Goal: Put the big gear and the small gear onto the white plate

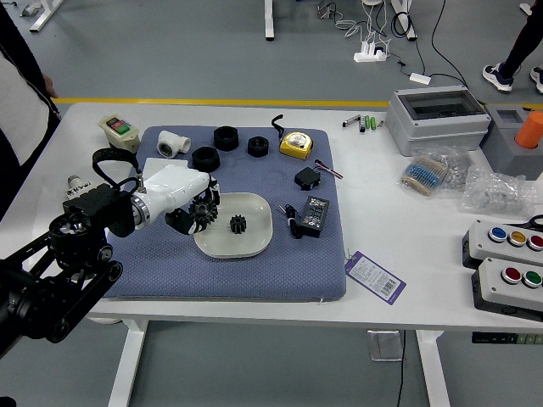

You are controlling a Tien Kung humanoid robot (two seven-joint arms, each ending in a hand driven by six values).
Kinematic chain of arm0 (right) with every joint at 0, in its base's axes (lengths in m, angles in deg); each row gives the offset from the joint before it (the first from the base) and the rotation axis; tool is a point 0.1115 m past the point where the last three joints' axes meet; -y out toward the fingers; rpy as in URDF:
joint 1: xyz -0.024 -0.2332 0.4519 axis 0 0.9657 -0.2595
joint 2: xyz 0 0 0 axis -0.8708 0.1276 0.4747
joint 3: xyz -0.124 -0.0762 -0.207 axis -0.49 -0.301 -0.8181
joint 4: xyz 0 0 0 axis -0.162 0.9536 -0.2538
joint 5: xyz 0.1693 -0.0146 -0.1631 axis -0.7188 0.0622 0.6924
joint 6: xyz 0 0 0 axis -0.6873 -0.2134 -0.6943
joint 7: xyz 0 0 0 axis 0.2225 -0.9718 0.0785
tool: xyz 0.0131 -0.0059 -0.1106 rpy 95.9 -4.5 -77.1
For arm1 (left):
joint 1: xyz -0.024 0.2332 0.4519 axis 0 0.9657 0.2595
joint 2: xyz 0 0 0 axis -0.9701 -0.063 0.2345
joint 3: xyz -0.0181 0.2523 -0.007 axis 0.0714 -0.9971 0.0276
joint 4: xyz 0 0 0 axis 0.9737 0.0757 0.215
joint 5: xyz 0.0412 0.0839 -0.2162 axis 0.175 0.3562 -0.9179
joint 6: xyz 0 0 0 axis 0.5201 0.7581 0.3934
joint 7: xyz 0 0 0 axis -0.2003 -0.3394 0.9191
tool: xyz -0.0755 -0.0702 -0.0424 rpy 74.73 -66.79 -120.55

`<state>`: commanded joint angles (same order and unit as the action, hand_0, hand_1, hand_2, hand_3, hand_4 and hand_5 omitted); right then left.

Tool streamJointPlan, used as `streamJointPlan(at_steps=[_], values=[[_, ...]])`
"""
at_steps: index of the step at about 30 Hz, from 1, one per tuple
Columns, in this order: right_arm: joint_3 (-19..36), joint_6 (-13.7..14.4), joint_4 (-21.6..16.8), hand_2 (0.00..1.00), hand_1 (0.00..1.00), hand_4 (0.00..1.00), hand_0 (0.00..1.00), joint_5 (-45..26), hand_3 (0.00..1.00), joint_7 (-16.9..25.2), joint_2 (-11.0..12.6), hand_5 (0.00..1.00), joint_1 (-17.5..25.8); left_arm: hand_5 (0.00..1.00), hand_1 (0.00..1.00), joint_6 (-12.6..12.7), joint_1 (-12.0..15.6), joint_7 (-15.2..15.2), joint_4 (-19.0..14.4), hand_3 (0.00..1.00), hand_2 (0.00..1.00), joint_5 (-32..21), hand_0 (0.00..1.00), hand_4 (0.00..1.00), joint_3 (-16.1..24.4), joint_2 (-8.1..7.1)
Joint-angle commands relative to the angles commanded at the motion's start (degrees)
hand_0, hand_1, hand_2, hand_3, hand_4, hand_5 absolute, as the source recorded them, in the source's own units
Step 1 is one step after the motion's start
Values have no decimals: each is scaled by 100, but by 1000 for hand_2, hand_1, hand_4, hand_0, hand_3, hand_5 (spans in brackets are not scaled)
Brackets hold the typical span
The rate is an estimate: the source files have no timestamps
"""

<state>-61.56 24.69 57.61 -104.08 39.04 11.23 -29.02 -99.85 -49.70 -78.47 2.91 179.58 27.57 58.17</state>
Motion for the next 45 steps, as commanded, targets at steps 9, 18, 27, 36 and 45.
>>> streamJointPlan(at_steps=[9, 18, 27, 36, 45], values=[[-6, -7, 0, 774, 727, 832, 704, -5, 601, -1, 5, 692, -13, 78, 369, 33, -22, 19, 48, 578, 460, 0, 315, 864, -192, 37], [-5, -7, 2, 774, 728, 832, 704, 2, 600, 1, 11, 692, -22, 277, 383, 38, -57, 12, -19, 605, 463, 0, 324, 998, -292, 60], [-6, -6, 3, 774, 728, 833, 703, -2, 601, 6, 16, 694, -32, 398, 518, -37, -77, 23, -25, 685, 583, 0, 366, 998, -323, 65], [-6, -6, 4, 774, 728, 834, 704, -2, 600, 7, 19, 695, -33, 399, 525, 60, -77, 19, -49, 692, 602, 0, 370, 998, -226, 79], [-8, -4, 5, 774, 727, 834, 704, -13, 600, 9, 14, 695, -21, 256, 506, 396, -8, -31, -205, 601, 562, 0, 352, 998, 86, 91]])
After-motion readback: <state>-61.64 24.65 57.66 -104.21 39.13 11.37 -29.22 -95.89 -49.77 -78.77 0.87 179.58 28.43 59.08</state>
